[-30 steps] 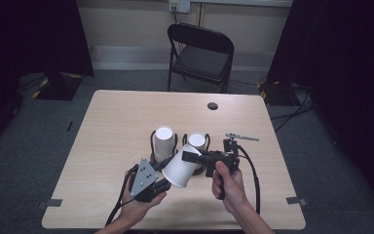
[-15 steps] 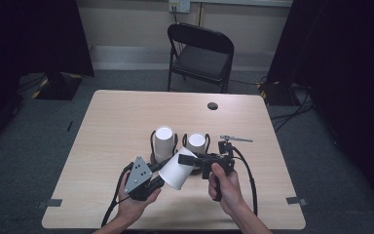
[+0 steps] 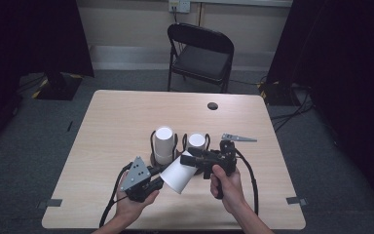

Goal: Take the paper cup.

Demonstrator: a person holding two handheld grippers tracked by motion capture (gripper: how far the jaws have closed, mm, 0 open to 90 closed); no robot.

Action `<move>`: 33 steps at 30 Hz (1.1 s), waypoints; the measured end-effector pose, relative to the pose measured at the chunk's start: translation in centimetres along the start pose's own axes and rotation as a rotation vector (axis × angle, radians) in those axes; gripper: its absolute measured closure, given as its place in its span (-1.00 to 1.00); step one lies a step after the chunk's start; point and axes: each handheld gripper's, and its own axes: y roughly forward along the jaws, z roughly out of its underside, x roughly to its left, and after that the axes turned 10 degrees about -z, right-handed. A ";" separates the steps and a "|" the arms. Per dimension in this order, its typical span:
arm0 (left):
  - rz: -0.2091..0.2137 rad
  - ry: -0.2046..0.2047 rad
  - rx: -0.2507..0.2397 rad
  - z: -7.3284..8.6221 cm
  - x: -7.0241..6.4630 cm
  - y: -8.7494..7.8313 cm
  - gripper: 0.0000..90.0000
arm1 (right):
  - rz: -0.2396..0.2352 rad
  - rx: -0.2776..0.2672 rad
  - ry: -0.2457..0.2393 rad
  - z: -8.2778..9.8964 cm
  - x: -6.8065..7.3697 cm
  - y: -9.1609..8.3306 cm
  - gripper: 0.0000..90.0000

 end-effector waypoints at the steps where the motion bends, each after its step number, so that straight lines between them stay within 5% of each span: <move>1: 0.005 -0.008 0.003 0.0 0.2 -0.1 0.88 | 0.005 -0.001 -0.010 -0.1 0.0 -0.1 -0.52; 17: 0.064 -0.076 0.101 0.2 1.5 -0.5 0.88 | 0.079 -0.010 -0.087 -0.7 0.3 -1.3 -0.50; 22: 0.106 -0.068 0.164 -0.1 1.9 -0.3 0.89 | 0.121 -0.013 -0.150 -0.8 0.6 -1.6 -0.49; 31: 0.098 -0.035 0.265 -0.1 2.1 0.5 0.91 | 0.132 0.038 -0.211 -0.6 0.9 -1.5 -0.49; 33: 0.091 -0.001 0.289 -0.3 2.1 0.6 0.91 | 0.147 0.051 -0.246 -0.5 1.2 -1.4 -0.51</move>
